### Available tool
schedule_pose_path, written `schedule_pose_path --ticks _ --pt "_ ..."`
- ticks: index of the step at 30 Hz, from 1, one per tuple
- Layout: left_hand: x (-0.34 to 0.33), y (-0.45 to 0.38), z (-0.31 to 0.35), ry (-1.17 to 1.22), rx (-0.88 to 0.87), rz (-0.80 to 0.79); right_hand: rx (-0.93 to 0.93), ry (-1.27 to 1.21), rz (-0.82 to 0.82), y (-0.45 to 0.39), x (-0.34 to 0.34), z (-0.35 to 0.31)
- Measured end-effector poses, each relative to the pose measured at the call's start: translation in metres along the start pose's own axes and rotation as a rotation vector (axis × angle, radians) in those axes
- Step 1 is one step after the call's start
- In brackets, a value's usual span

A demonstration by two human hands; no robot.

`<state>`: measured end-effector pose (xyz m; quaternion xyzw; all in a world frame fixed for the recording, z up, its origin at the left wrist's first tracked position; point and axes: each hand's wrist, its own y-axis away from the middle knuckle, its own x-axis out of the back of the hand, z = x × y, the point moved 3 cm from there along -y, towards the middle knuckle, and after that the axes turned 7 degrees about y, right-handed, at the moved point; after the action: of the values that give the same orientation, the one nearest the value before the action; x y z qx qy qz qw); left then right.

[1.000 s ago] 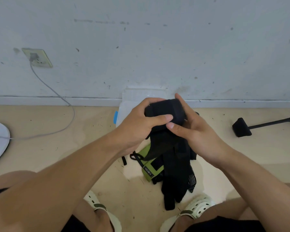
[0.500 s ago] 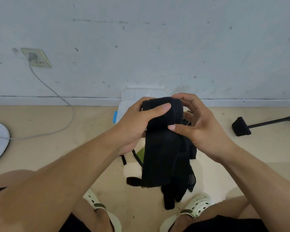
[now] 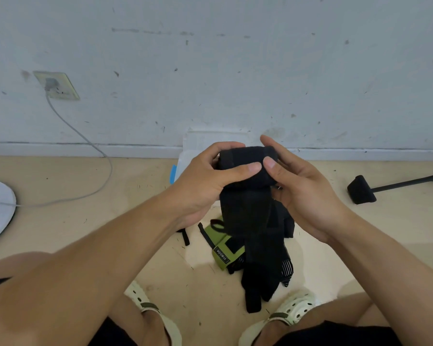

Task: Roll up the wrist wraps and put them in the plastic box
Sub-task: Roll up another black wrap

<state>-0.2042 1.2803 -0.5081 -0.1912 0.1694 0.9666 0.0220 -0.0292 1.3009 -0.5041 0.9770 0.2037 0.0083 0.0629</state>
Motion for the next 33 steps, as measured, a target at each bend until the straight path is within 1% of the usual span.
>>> schedule_pose_path --ticks 4,8,11,15,19,23,26,28,31,33 --pt "0.001 -0.001 -0.002 0.011 0.036 0.015 0.047 0.130 -0.007 0.004 -0.002 0.000" --pt "0.003 0.001 -0.001 0.016 0.051 0.034 0.100 0.150 0.070 0.007 0.000 0.000" --pt "0.002 0.001 -0.001 0.080 0.087 0.043 0.117 0.205 0.082 0.007 -0.001 0.001" --pt "0.001 0.001 -0.001 0.126 0.176 -0.015 0.215 0.243 0.135 0.010 -0.003 -0.002" --pt "0.000 0.001 -0.002 0.122 0.189 -0.032 0.278 0.356 0.120 0.011 -0.005 -0.003" --pt "0.003 -0.001 -0.002 0.137 0.164 0.011 0.244 0.369 0.066 0.009 -0.004 -0.002" --pt "0.006 -0.003 -0.002 0.154 0.126 0.076 0.127 0.214 0.025 0.009 -0.006 -0.002" --pt "0.007 -0.003 -0.001 0.157 0.093 0.111 0.051 0.209 0.034 0.008 -0.008 -0.001" --pt "0.008 -0.003 0.000 0.151 0.056 0.103 0.009 0.236 0.003 0.008 -0.014 0.002" --pt "0.007 -0.003 0.001 0.101 0.021 0.079 0.006 0.229 0.014 0.009 -0.018 0.002"
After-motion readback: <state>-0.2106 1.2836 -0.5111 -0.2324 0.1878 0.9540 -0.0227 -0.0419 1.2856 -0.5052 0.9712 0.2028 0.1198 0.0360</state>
